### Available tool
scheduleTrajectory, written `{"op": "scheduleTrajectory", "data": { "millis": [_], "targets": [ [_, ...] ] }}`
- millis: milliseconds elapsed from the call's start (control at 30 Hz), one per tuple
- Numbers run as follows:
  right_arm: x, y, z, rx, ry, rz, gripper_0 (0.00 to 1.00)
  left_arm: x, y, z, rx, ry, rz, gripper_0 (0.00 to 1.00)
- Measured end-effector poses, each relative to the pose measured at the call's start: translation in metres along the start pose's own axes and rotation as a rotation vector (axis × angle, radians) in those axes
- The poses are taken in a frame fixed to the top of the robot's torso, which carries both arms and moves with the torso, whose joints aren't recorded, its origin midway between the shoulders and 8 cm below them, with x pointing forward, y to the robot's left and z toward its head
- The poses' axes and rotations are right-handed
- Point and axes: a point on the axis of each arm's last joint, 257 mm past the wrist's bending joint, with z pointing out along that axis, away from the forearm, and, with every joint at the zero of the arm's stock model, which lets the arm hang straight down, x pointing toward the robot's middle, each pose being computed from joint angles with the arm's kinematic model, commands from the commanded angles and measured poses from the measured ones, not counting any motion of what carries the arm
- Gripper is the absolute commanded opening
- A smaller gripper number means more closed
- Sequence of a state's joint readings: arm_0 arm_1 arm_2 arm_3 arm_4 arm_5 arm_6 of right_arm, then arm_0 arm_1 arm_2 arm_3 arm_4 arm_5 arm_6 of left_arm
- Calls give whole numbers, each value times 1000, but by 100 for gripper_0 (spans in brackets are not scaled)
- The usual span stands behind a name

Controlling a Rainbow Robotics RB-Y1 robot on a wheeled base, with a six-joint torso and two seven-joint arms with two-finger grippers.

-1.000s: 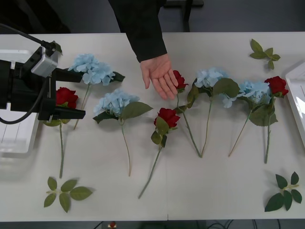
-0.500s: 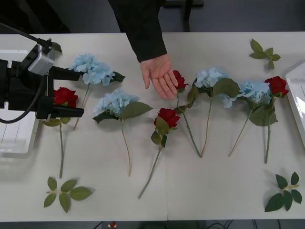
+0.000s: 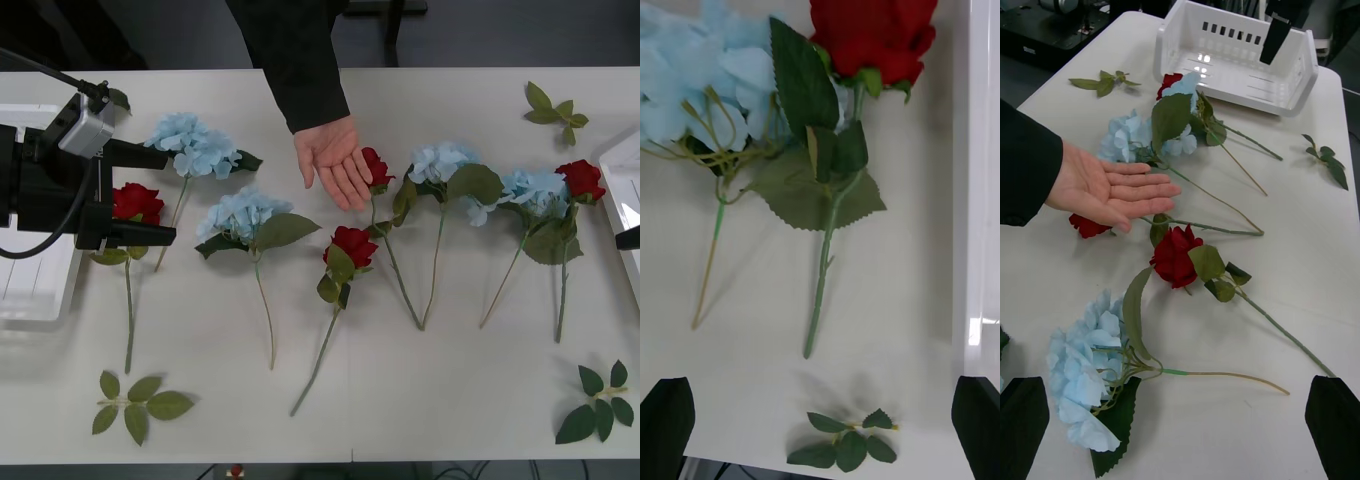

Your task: Place the red flowers into the right box and the blue flowers into the left box. If a person shows an open palm, hand one flower to the person first, then continue sorting.

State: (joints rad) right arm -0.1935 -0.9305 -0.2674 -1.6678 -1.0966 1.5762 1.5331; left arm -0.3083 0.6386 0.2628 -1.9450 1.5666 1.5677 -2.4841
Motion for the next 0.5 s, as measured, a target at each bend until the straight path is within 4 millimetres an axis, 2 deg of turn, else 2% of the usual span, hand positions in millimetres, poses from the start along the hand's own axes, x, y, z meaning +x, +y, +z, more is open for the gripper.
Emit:
{"op": "scheduleTrajectory", "data": {
  "millis": [100, 200, 300, 500],
  "targets": [
    [10, -2, 12, 36, 41, -9, 100, 0, 0, 0, 0, 0, 0, 100],
    [14, -3, 21, 72, 62, 63, 100, 0, 0, 0, 0, 0, 0, 100],
    [9, 2, 29, 101, 55, 143, 100, 0, 0, 0, 0, 0, 0, 100],
    [-8, 26, 52, 96, 49, 128, 100, 0, 0, 0, 0, 0, 0, 100]
  ]
}}
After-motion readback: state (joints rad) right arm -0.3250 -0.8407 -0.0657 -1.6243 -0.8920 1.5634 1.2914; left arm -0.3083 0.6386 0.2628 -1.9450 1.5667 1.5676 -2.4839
